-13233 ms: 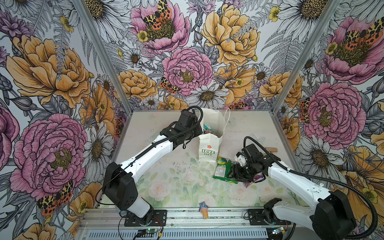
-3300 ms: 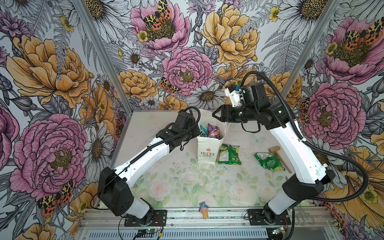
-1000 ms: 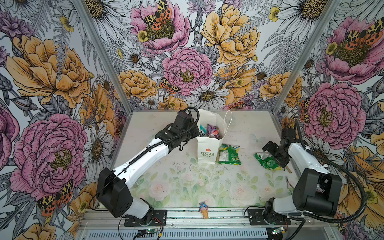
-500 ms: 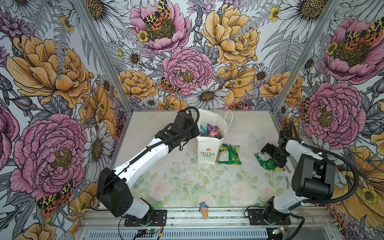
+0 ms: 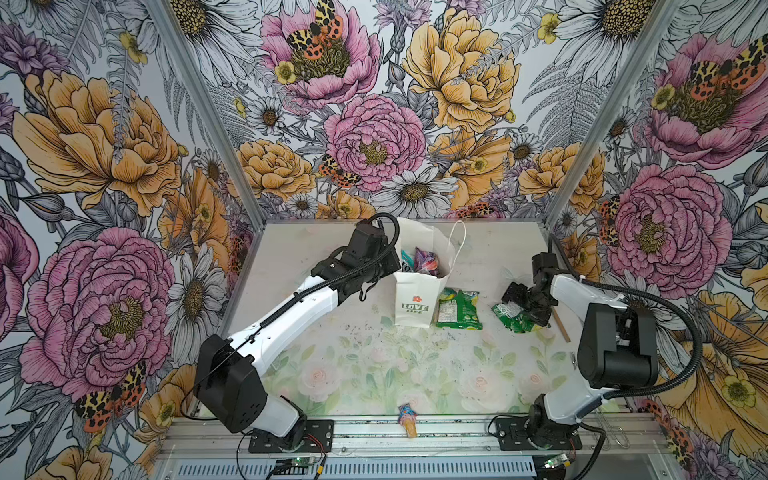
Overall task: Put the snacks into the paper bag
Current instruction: 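Lower the right gripper onto the crumpled green chip bag near the wooden mallet, then close the right gripper on the crumpled green chip bag and lift it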
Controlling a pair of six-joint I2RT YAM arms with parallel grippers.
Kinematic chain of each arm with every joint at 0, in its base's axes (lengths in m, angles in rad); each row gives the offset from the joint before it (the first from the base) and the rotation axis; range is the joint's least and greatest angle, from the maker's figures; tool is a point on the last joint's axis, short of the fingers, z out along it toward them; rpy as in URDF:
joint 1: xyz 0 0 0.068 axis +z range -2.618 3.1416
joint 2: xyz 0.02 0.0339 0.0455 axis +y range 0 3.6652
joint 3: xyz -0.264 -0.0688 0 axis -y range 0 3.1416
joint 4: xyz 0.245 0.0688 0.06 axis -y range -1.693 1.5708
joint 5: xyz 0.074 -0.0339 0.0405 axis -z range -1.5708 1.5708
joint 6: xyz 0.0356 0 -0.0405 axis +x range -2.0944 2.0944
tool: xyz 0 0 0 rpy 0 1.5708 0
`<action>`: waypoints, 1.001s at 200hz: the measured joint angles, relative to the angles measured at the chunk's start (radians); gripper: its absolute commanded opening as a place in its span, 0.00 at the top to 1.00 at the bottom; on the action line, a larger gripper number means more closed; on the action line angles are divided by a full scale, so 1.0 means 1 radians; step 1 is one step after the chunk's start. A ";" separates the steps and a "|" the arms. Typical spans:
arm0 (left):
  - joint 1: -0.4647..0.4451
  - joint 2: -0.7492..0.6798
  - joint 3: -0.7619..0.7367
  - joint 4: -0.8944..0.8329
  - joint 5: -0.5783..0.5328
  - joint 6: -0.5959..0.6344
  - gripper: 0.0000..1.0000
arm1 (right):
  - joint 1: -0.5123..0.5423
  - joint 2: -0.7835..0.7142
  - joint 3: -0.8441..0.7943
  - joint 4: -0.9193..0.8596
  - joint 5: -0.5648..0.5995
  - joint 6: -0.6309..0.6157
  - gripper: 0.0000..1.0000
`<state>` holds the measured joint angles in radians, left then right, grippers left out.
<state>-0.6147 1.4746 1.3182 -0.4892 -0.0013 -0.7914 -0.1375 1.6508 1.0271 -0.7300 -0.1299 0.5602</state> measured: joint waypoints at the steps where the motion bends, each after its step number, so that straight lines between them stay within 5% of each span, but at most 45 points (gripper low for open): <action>1: 0.000 0.000 0.000 0.000 0.000 0.000 1.00 | 0.001 0.000 0.000 0.000 0.000 0.000 0.05; 78: 0.000 0.000 0.000 0.000 0.000 0.000 1.00 | 0.061 0.028 0.023 0.010 -0.009 0.014 0.10; 200: 0.000 0.000 0.000 0.000 0.000 0.000 1.00 | 0.069 0.024 0.030 0.010 -0.027 0.020 0.66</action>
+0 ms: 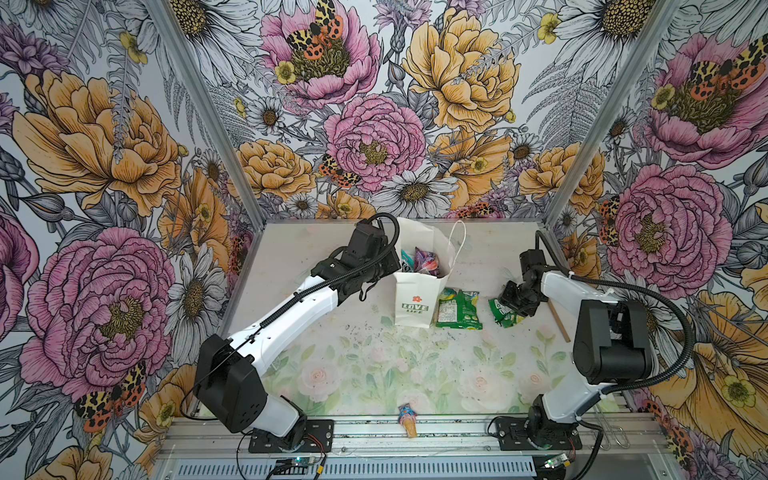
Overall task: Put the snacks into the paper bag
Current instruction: 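Close the right gripper on the crumpled green chip bag and lift it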
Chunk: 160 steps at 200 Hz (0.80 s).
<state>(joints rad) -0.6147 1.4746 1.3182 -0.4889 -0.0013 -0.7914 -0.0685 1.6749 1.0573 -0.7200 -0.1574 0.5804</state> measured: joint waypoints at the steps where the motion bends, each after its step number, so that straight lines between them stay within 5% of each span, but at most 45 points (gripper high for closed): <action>1: 0.000 0.000 0.000 0.000 0.000 0.000 1.00 | 0.000 0.000 0.000 0.000 -0.001 0.001 0.67; 98: 0.000 0.000 -0.004 0.001 0.000 -0.014 1.00 | 0.007 -0.229 0.004 -0.036 -0.144 -0.004 0.86; 160: 0.000 0.000 -0.004 0.001 0.000 -0.015 1.00 | 0.011 -0.364 0.239 -0.071 -0.300 0.018 0.87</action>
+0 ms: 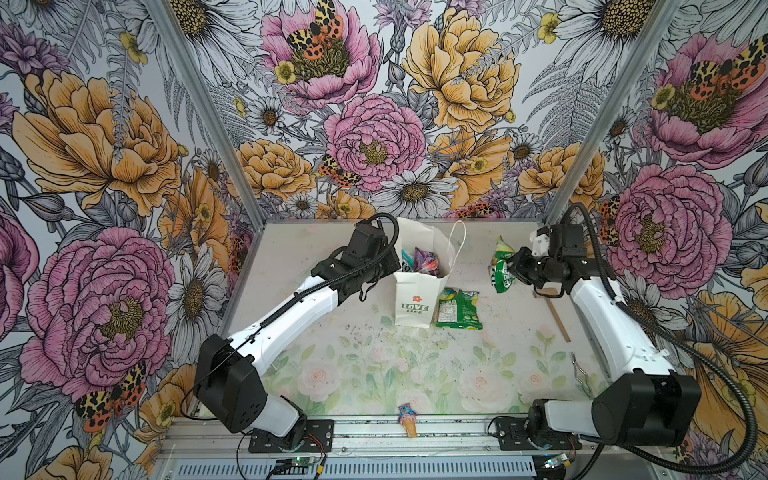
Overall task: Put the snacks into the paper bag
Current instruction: 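Close the right gripper on the crumpled green chip bag and lift it, then carry the green chip bag over the paper bag held by the left gripper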
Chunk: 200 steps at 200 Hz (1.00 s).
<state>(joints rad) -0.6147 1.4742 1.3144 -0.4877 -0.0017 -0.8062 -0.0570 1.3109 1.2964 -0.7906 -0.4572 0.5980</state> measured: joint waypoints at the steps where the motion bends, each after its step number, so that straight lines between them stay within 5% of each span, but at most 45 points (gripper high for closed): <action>1: 0.000 0.000 0.000 0.000 0.000 0.000 1.00 | 0.000 -0.001 0.005 0.000 -0.002 0.000 0.87; 57: 0.000 0.000 0.000 0.000 0.000 -0.007 1.00 | 0.063 -0.043 0.369 0.025 -0.116 0.039 0.89; 109: -0.003 0.000 0.000 0.006 0.000 -0.007 1.00 | 0.276 0.016 0.599 0.048 -0.115 0.068 0.92; 156: -0.005 0.000 0.000 0.006 0.000 -0.007 1.00 | 0.467 0.165 0.653 0.063 -0.051 0.062 0.96; 200: -0.005 0.002 0.000 0.006 0.000 -0.007 1.00 | 0.517 0.289 0.642 0.036 0.025 0.028 0.98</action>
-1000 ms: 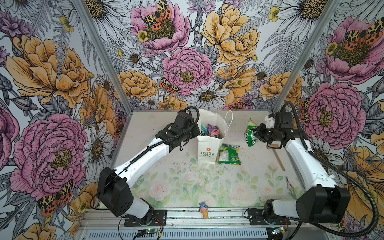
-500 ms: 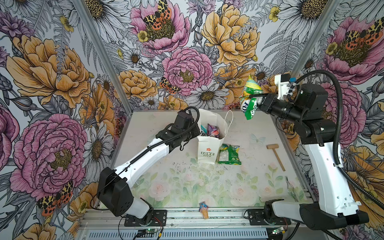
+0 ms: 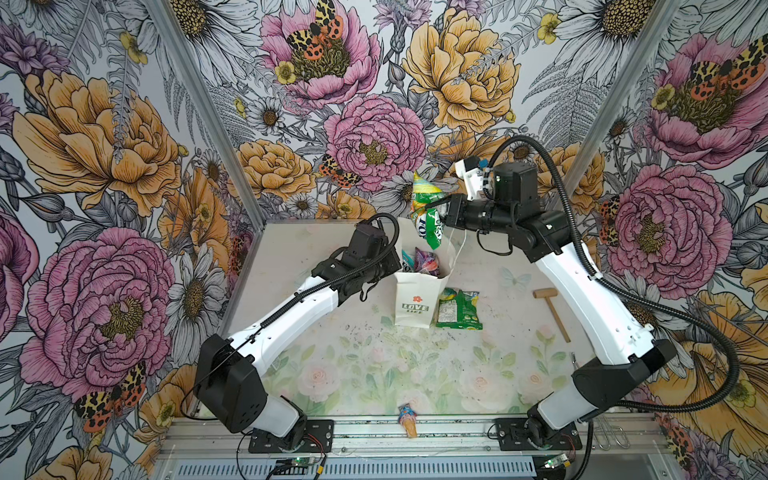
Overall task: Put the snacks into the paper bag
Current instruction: 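Carry the green chip bag over the paper bag held by the left gripper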
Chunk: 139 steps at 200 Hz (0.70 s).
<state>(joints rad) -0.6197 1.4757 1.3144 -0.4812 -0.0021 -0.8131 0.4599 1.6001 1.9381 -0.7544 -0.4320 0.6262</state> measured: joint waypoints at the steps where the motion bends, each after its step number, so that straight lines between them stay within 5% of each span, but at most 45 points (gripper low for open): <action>1: 0.000 0.000 0.000 0.000 0.000 0.000 1.00 | 0.000 0.000 0.000 -0.001 0.002 0.000 0.98; 139: 0.000 0.000 0.000 0.000 0.000 0.000 1.00 | 0.098 0.063 -0.083 -0.159 0.291 -0.167 1.00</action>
<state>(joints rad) -0.6193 1.4757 1.3144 -0.4812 -0.0021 -0.8131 0.5583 1.6630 1.8549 -0.9134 -0.1406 0.4587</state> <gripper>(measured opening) 0.050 0.191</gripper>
